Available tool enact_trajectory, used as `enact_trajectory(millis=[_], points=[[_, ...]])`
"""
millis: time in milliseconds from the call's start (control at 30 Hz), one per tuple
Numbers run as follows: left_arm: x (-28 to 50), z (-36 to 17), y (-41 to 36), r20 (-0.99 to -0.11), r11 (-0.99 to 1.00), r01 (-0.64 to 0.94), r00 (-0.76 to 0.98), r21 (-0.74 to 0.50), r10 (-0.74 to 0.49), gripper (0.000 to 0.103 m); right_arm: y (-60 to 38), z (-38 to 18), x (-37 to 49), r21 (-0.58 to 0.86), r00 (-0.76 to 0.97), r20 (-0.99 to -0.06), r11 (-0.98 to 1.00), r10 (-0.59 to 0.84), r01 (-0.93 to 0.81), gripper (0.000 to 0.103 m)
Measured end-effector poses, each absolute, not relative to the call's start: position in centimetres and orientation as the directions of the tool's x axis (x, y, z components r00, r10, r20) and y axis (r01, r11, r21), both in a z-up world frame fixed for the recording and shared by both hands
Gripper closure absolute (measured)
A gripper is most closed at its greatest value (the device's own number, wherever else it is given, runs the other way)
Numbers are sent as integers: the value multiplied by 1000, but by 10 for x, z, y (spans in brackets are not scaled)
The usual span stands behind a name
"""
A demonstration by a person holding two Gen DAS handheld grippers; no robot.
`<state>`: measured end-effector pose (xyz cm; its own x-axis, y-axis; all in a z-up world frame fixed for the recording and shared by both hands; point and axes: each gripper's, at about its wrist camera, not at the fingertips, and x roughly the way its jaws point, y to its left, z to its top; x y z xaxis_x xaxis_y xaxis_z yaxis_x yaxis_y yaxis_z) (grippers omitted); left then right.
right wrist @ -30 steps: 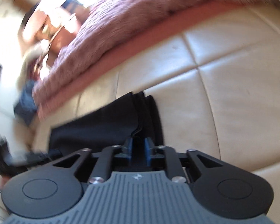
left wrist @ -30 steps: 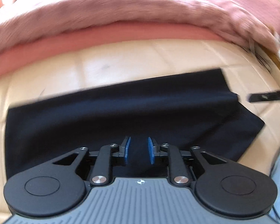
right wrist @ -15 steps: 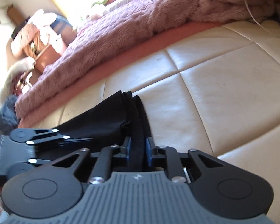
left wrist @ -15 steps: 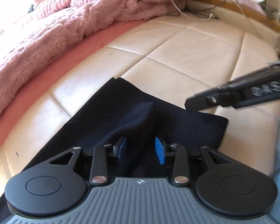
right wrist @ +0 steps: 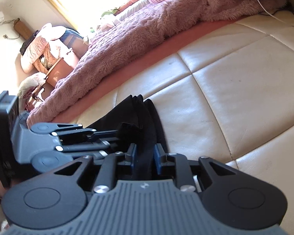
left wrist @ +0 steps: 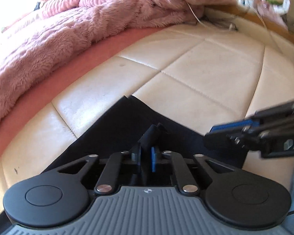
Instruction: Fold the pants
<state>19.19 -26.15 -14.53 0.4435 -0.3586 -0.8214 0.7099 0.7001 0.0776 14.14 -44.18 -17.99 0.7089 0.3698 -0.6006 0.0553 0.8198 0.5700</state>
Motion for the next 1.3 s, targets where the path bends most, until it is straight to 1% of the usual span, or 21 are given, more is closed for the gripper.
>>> enact_trajectory(millis=[67,167,267,300,400,500,633,700,800,900,967,1000,1033,1100,1233,1300], points=[[195,-135,-256,-823,703,710,420,35,-383,95,-440,-180,141,561,708,-605,826,363,56,86],[202,-122,-248,-831,692,718,340,-72,-440,96,-439,-178,141,556,715,-598,830,362,44,86],[217,-124,-244,-858,692,696,223,-192,-462,94,-436,-175,141,545,720,-593,838,361,28,85],[221,-126,-242,-856,708,676,227,-204,-464,94,-435,-175,142,537,718,-598,843,355,31,85],[229,-129,-236,-848,748,632,266,-206,-458,94,-433,-176,143,521,709,-616,853,343,40,85],[230,-124,-232,-833,771,608,317,-190,-454,95,-431,-172,145,505,715,-609,863,344,16,85],[237,-112,-225,-812,779,590,337,-213,-477,95,-422,-164,156,461,719,-593,885,364,-67,85],[238,-108,-223,-808,778,596,348,-201,-475,95,-418,-163,165,442,710,-592,890,381,-110,84],[241,-106,-219,-801,783,586,355,-210,-481,95,-409,-161,180,380,695,-595,903,405,-201,83],[242,-105,-215,-794,786,575,358,-228,-492,95,-399,-170,199,335,641,-636,902,430,-272,81],[242,-103,-212,-790,785,574,359,-233,-497,95,-395,-180,209,296,619,-673,914,405,-277,81],[243,-103,-211,-788,785,573,359,-237,-500,95,-395,-184,212,291,619,-675,916,400,-275,81],[243,-102,-210,-786,784,571,358,-244,-505,95,-397,-185,212,301,618,-672,913,408,-275,86],[245,-101,-209,-778,782,568,357,-258,-517,95,-399,-184,212,313,614,-671,909,416,-274,103],[244,-100,-210,-771,769,584,355,-259,-529,95,-410,-173,204,394,610,-648,886,456,-245,103],[245,-103,-213,-773,766,588,349,-260,-530,95,-415,-165,199,425,602,-653,880,460,-211,103]])
